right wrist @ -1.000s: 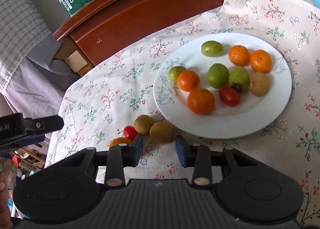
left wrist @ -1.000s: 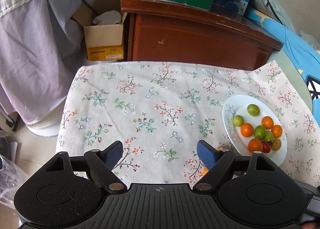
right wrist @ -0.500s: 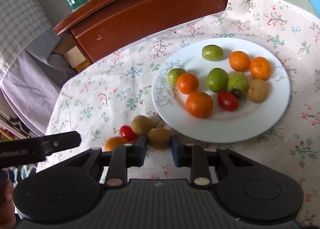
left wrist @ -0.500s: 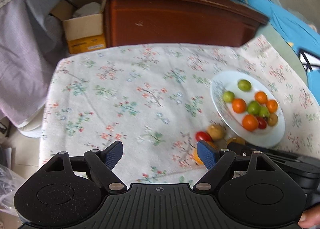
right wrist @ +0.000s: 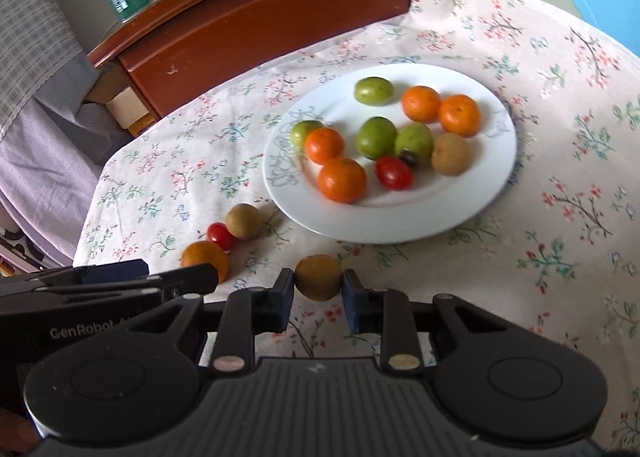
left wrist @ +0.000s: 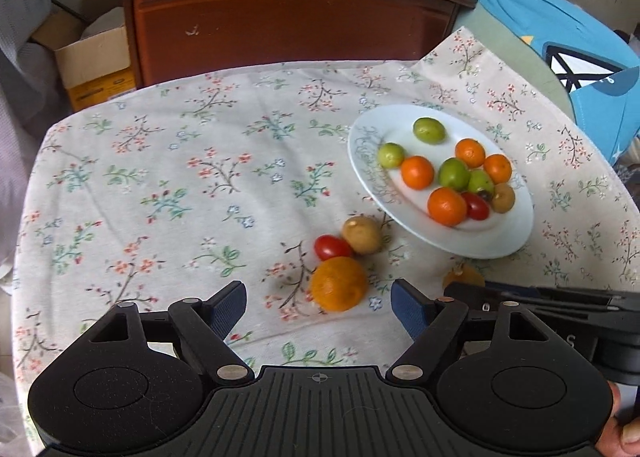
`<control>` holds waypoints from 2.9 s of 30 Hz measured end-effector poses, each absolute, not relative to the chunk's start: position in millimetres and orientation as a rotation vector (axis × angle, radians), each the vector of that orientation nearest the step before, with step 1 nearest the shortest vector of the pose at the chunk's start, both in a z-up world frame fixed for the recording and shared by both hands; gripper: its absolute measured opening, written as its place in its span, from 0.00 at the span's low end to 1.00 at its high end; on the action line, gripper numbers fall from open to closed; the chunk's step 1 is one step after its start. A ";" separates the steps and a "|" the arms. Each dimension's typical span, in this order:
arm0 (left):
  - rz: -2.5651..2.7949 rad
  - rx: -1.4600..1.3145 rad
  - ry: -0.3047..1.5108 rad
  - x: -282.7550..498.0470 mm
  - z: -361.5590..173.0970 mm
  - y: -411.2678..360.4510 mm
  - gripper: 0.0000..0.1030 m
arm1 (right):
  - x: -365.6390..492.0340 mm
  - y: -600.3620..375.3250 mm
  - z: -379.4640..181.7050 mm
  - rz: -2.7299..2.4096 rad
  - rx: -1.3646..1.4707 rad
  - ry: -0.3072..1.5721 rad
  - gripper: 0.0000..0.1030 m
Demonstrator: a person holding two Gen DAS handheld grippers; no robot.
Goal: Organize fruits
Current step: 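Grasp a tangerine with the left gripper while the right gripper grasps a brown kiwi, then carry the tangerine and kiwi over the plate and open both grippers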
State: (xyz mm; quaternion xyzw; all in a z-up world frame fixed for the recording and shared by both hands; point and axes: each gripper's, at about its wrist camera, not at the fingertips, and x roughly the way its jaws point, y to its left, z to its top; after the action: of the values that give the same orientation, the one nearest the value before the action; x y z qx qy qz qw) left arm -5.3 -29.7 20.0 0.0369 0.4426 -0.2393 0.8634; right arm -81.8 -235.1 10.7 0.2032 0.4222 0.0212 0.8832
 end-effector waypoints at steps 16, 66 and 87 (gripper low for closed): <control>-0.525 0.115 0.928 -5.3 10.4 -47.5 0.31 | -83.9 -240.8 8.9 0.045 0.444 0.879 0.25; -0.671 -0.040 0.776 68.7 56.9 -103.6 0.30 | -43.5 -339.5 52.9 0.038 0.574 0.752 0.25; -0.595 -0.086 0.721 63.3 83.3 -92.9 0.81 | -20.1 -347.5 39.1 0.020 0.678 0.732 0.28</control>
State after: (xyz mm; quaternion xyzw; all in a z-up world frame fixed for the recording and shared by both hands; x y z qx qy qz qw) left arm 63.3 -92.9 83.3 -0.0413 0.3473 -0.2869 0.8919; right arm -20.1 -347.5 39.1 0.3251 0.3510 0.0094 0.8781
